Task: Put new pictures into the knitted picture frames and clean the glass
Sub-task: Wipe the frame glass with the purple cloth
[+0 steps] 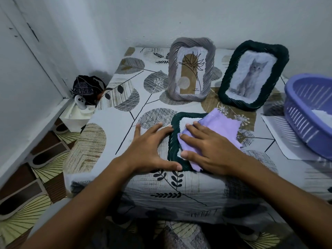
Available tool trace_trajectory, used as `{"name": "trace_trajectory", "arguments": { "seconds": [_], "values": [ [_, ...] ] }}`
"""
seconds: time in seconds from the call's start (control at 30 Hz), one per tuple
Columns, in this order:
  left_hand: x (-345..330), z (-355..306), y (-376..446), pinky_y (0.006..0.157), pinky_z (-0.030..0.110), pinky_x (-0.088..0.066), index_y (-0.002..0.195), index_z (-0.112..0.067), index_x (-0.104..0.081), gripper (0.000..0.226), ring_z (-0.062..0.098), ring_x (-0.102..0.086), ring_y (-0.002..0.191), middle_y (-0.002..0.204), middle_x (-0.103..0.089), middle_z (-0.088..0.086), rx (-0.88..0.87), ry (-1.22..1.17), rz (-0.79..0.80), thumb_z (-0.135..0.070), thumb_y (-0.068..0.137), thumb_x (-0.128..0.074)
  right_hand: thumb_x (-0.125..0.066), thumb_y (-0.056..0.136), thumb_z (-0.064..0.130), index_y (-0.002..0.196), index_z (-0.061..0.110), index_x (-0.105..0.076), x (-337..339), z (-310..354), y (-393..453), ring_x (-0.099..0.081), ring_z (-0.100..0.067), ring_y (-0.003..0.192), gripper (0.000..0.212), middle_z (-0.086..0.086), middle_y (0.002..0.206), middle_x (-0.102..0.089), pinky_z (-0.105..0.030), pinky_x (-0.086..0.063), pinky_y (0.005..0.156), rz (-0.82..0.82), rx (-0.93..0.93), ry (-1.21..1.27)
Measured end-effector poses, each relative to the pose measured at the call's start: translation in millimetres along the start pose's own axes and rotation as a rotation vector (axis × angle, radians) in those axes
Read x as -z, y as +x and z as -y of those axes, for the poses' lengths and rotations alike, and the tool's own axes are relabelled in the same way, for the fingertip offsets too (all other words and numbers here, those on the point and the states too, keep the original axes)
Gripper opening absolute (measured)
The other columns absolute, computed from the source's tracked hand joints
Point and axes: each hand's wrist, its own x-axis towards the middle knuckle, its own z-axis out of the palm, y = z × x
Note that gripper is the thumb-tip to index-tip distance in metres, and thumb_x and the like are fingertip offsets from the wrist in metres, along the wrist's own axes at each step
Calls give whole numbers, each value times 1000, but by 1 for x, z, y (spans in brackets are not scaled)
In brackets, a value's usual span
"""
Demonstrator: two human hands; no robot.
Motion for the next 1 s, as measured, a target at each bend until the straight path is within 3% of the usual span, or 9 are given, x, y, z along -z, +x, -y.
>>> {"name": "trace_trajectory", "arguments": {
  "seconds": [0.17, 0.3, 0.5, 0.7, 0.8, 1.0],
  "values": [
    [0, -1, 0, 116, 50, 15, 146, -36, -26, 115, -6, -5, 141, 155, -25, -14, -2, 7, -8, -90, 48, -52, -6, 78, 77, 151, 33, -15, 3, 4, -2, 9, -13, 147, 86, 1, 161, 2, -26, 2, 113, 24, 19, -6],
    [0, -1, 1, 116, 50, 15, 146, -34, -29, 117, -10, -5, 137, 154, -27, -14, -4, 7, -17, -89, 46, -52, -3, 80, 80, 149, 32, -27, 5, -4, -13, 2, -13, 148, 87, 0, 160, -8, -27, -6, 116, 58, 141, 11],
    [-1, 0, 1, 115, 50, 16, 146, -35, -28, 117, -7, -6, 140, 154, -27, -15, -15, 6, -13, -90, 46, -53, 9, 73, 83, 150, 33, -22, 1, -3, -4, 2, -14, 148, 97, -1, 161, -6, -33, -12, 119, -2, 50, -7],
    [-1, 1, 2, 115, 51, 15, 147, -34, -29, 118, -6, -6, 141, 154, -26, -17, -12, 18, -18, -90, 46, -53, -6, 84, 77, 145, 33, -36, 6, -8, -20, 2, -4, 146, 82, 3, 159, -13, -15, -1, 112, 44, 197, 59],
    [-2, 2, 3, 115, 50, 15, 147, -33, -30, 119, -5, -6, 143, 154, -26, -19, -13, 23, -18, -91, 45, -53, -8, 87, 74, 142, 31, -42, 9, -10, -22, -4, -4, 144, 78, 1, 158, -20, -17, -6, 112, 25, 235, 29],
    [-4, 3, 3, 115, 53, 14, 146, -32, -31, 117, -5, -5, 143, 154, -25, -20, -17, 24, -24, -91, 46, -52, -8, 84, 77, 149, 30, -27, -1, -1, -22, 5, -13, 148, 82, -2, 160, -10, -23, 3, 114, 24, 230, -28]
  ]
}}
